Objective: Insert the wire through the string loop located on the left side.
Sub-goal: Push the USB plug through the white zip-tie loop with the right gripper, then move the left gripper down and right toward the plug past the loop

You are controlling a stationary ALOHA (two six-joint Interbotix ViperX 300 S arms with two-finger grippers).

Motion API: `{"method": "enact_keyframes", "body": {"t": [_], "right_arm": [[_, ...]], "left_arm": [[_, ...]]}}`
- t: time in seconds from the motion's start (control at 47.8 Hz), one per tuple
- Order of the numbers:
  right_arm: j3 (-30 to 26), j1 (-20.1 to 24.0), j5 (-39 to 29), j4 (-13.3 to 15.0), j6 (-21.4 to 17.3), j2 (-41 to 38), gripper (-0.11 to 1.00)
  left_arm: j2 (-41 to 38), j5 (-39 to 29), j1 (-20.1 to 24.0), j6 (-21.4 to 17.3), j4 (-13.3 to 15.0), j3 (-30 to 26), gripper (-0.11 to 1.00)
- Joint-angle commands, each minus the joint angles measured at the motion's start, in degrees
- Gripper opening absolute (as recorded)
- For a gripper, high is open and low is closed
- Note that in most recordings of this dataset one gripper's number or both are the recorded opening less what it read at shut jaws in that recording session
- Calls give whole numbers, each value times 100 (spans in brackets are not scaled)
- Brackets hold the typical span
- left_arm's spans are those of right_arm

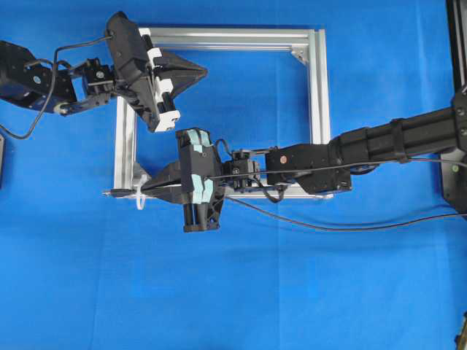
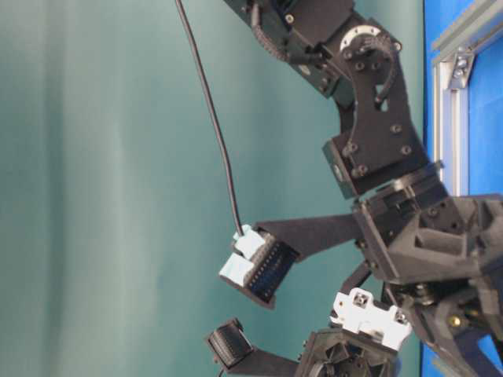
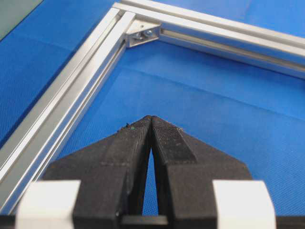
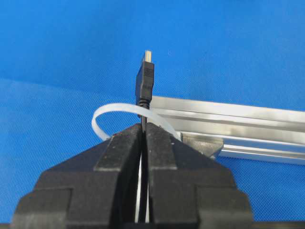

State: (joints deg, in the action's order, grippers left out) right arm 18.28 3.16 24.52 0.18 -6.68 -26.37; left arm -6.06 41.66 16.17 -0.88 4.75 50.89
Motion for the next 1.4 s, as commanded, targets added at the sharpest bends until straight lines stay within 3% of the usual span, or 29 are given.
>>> {"method": "enact_keyframes", "body": {"t": [0.0,0.565,1.129,1.38], "right_arm": [[-132,-18,18,9,0,123,-10],[-123,-18,-62,9,0,132,-10],[-132,-18,-62,18,-9,123,-10],[-132,-18,-62,9,-9,123,-10]], "left_arm": [[193,26,9,0,-18,-26,0],[352,35,18,-9,-9,220,0],[1644,-9,325,9,-9,1986,0],[2171,-448,352,0,-18,2294,0]]}}
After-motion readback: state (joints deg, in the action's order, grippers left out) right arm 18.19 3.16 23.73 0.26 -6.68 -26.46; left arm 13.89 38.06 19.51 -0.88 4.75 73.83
